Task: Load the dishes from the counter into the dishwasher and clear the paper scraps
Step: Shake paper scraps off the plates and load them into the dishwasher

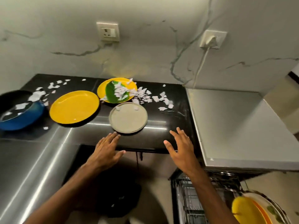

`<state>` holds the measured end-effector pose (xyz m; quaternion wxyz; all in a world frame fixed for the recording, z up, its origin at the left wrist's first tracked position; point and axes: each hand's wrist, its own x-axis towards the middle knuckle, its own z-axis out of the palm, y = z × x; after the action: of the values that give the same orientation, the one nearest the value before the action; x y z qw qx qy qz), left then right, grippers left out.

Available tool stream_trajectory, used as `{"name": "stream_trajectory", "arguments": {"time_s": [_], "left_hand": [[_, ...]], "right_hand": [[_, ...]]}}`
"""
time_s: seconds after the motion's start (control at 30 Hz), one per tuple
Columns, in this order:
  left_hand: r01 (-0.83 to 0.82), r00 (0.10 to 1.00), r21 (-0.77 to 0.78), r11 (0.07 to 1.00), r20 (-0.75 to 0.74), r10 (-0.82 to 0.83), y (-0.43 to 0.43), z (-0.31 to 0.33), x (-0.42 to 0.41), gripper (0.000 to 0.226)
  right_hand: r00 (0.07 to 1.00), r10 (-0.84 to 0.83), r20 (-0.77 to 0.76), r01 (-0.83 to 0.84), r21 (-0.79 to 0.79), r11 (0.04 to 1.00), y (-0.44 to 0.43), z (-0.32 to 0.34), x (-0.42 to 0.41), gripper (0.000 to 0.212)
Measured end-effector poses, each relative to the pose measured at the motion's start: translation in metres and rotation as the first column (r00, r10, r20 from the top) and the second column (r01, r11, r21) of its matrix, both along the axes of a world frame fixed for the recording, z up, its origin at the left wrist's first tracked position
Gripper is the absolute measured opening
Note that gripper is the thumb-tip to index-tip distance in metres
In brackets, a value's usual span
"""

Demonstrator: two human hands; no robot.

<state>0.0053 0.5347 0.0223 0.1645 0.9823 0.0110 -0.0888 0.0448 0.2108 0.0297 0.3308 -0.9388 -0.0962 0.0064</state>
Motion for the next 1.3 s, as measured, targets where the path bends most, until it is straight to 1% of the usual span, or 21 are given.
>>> {"name": "stream_trajectory", "arguments": {"time_s": [0.07,0.1,0.2,0.27,0.4,0.53,0.6,0.67,0.73,0.77,0.8,0.83,0.87,0.9,0.93,0.97,1.0,1.03,1.13,1.23,1.3], "left_hand": [[-0.043,0.999,-0.016,0.999,-0.004,0.043,0.024,0.004,-0.005,0.084],[-0.053,0.999,-0.023,0.998,-0.002,0.053,0.032,0.005,-0.005,0.084],[-0.085,0.996,-0.047,0.995,-0.008,0.085,0.057,0.005,-0.003,0.082],[-0.118,0.993,-0.095,0.988,-0.028,0.116,0.069,0.003,0.000,0.080],[-0.216,0.976,-0.216,0.952,-0.085,0.203,0.089,-0.008,0.015,0.077],[-0.325,0.943,-0.232,0.917,-0.156,0.295,0.110,-0.020,0.043,0.073],[-0.413,0.908,-0.267,0.871,-0.189,0.373,0.119,-0.021,0.059,0.071],[-0.540,0.841,-0.339,0.770,-0.238,0.485,0.130,-0.024,0.075,0.070],[-0.661,0.747,-0.427,0.616,-0.303,0.591,0.143,-0.032,0.092,0.071],[-0.708,0.691,-0.502,0.497,-0.348,0.633,0.150,-0.038,0.099,0.075],[-0.739,0.625,-0.586,0.334,-0.409,0.666,0.157,-0.044,0.107,0.081],[-0.741,0.553,-0.657,0.142,-0.475,0.685,0.162,-0.049,0.114,0.084],[-0.718,0.485,-0.696,-0.033,-0.534,0.693,0.166,-0.054,0.120,0.081],[-0.684,0.421,-0.709,-0.174,-0.578,0.699,0.170,-0.058,0.125,0.075],[-0.651,0.365,-0.708,-0.274,-0.609,0.705,0.172,-0.061,0.128,0.067],[-0.615,0.323,-0.706,-0.351,-0.631,0.705,0.174,-0.064,0.133,0.060],[-0.582,0.294,-0.707,-0.402,-0.644,0.707,0.176,-0.066,0.136,0.055],[-0.554,0.275,-0.706,-0.441,-0.655,0.704,0.179,-0.068,0.140,0.052],[-0.493,0.256,-0.697,-0.520,-0.687,0.680,0.185,-0.071,0.145,0.044],[-0.476,0.225,-0.677,-0.561,-0.711,0.667,0.190,-0.072,0.147,0.036],[-0.486,0.199,-0.665,-0.567,-0.716,0.670,0.190,-0.073,0.148,0.031]], "right_hand": [[1.000,0.024,0.006,-0.024,-0.007,1.000,0.029,0.002,0.007,0.073],[0.999,0.033,0.009,-0.033,-0.006,0.999,0.039,0.004,0.011,0.073],[0.996,0.087,-0.011,-0.087,-0.006,0.996,0.069,0.007,0.024,0.063],[0.992,0.126,-0.030,-0.127,-0.013,0.992,0.084,0.005,0.032,0.058],[0.973,0.204,-0.111,-0.207,-0.013,0.978,0.119,0.000,0.060,0.057],[0.924,0.333,-0.187,-0.333,0.035,0.942,0.163,-0.009,0.099,0.057],[0.882,0.421,-0.212,-0.433,-0.011,0.901,0.188,-0.013,0.117,0.057],[0.830,0.504,-0.239,-0.541,-0.124,0.832,0.216,-0.015,0.136,0.059],[0.779,0.579,-0.239,-0.625,-0.234,0.745,0.242,-0.018,0.152,0.060],[0.750,0.619,-0.234,-0.662,-0.287,0.693,0.254,-0.021,0.159,0.060],[0.711,0.662,-0.238,-0.699,-0.339,0.630,0.266,-0.025,0.167,0.061],[0.669,0.697,-0.258,-0.733,-0.388,0.559,0.275,-0.030,0.172,0.063],[0.625,0.726,-0.286,-0.759,-0.440,0.480,0.285,-0.035,0.177,0.065],[0.586,0.747,-0.312,-0.771,-0.497,0.397,0.292,-0.039,0.180,0.067],[0.554,0.763,-0.332,-0.769,-0.555,0.317,0.299,-0.042,0.183,0.069],[0.527,0.780,-0.339,-0.756,-0.606,0.248,0.305,-0.046,0.185,0.069],[0.510,0.793,-0.335,-0.737,-0.644,0.202,0.310,-0.048,0.187,0.069],[0.501,0.801,-0.328,-0.724,-0.666,0.180,0.314,-0.050,0.189,0.067],[0.483,0.797,-0.363,-0.740,-0.655,0.150,0.323,-0.051,0.195,0.057],[0.447,0.782,-0.435,-0.779,-0.619,0.101,0.331,-0.048,0.203,0.048],[0.418,0.776,-0.473,-0.802,-0.594,0.069,0.333,-0.043,0.207,0.045]]}}
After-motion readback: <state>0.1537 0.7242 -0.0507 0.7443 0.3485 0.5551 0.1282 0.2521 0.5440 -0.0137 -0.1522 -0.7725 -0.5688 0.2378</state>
